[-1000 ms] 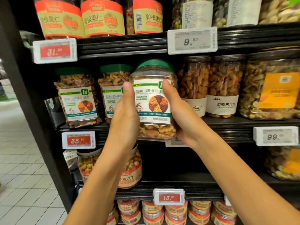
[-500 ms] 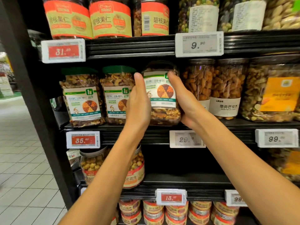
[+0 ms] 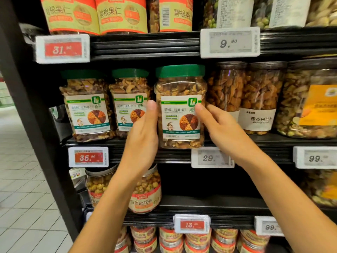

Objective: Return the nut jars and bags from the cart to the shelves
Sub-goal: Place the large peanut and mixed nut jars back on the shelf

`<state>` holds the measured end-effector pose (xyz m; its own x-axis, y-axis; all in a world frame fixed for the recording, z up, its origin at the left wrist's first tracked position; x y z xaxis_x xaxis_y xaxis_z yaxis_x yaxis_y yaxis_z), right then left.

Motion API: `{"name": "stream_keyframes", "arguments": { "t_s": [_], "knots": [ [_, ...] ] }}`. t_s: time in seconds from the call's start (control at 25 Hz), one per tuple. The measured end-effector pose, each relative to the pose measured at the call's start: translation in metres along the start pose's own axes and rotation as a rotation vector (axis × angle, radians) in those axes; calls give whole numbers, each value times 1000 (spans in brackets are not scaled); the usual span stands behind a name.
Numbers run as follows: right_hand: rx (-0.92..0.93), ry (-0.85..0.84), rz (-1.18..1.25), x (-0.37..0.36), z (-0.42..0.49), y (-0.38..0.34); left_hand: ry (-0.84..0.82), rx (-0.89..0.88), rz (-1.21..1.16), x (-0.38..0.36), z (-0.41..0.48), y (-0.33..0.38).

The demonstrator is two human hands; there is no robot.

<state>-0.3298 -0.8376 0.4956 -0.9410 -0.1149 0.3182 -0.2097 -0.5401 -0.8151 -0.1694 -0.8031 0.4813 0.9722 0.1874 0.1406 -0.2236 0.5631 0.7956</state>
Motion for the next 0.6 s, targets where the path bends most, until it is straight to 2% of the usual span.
{"name": "stream_keyframes", "arguments": {
  "t_s": [0.08,0.2,0.36,0.48,0.6],
  "knots": [
    [76,-55,116,3,-20,-4,96,23,-111,7,-18,-2],
    [48,-104,138,-2,-25,-6,41,47,-118,-5,-28,-6],
    [-11,-32,127,-7,-12,-4,-12,80,27,-14,-19,-4],
    [30,69,89,-7,-12,-1,-2,69,-24,-15,-23,-7],
    [21,61,129,-13,-10,0,-1,100,-25,-15,-23,-11]
  ]
}}
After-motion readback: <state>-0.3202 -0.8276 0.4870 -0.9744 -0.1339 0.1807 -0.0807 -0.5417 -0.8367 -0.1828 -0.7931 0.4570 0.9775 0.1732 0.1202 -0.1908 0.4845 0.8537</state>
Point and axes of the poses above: each hand's wrist, its own z-axis towards the middle knuckle, its own x-axis out of the back of the hand, y = z × x, the point moved 2 cm from there along z, towards the middle knuckle
